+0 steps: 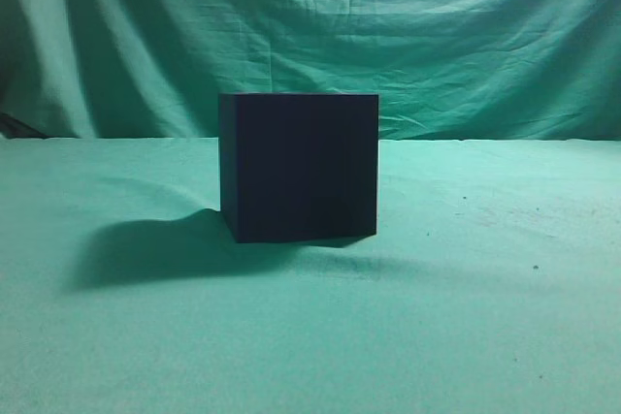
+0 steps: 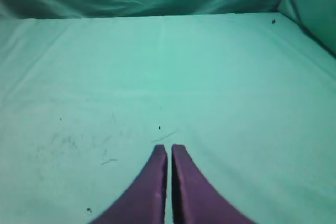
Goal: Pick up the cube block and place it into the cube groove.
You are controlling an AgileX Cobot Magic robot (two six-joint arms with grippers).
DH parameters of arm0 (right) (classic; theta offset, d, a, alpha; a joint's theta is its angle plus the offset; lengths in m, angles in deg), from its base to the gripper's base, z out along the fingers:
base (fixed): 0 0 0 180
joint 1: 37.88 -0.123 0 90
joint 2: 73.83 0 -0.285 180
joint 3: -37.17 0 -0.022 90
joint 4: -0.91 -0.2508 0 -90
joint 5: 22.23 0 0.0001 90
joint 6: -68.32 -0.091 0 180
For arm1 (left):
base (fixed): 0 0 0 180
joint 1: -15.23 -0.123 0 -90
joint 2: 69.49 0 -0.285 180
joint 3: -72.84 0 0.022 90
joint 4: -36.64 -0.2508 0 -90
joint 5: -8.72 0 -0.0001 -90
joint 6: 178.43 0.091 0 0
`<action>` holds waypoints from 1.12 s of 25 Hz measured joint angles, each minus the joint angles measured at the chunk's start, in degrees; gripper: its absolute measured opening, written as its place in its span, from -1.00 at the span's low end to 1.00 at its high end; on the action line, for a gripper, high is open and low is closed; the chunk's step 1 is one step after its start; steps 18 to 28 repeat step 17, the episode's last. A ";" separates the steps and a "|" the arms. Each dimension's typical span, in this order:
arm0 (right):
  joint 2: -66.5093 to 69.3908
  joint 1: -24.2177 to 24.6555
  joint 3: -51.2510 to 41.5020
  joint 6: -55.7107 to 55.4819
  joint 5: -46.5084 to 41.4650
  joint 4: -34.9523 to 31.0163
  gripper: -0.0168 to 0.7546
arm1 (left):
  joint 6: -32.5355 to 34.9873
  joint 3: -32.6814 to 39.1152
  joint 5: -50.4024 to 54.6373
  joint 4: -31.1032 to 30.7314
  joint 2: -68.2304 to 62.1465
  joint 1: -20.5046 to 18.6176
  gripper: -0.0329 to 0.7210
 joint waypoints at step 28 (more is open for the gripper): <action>0.00 0.16 -0.13 -0.81 -3.41 -2.02 -0.96 | 0.00 0.00 0.00 0.00 0.00 0.00 -0.91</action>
